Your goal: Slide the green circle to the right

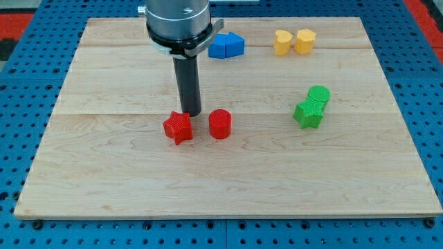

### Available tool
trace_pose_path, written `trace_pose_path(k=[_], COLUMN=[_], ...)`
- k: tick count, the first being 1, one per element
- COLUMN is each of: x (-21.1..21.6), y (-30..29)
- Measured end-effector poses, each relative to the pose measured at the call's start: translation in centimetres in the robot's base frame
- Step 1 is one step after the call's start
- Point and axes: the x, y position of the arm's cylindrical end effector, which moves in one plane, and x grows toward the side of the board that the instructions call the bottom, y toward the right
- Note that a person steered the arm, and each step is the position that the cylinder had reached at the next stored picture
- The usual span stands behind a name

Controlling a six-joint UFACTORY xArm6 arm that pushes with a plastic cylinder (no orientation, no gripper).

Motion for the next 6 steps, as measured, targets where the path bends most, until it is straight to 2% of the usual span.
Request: trace_pose_path(k=[1,2,3,4,5,6], x=[-0.4,-2.4,-2.0,-3.3,-5.3,-5.0], y=[10.5,11.3,12.6,22.6,24.5,25.0])
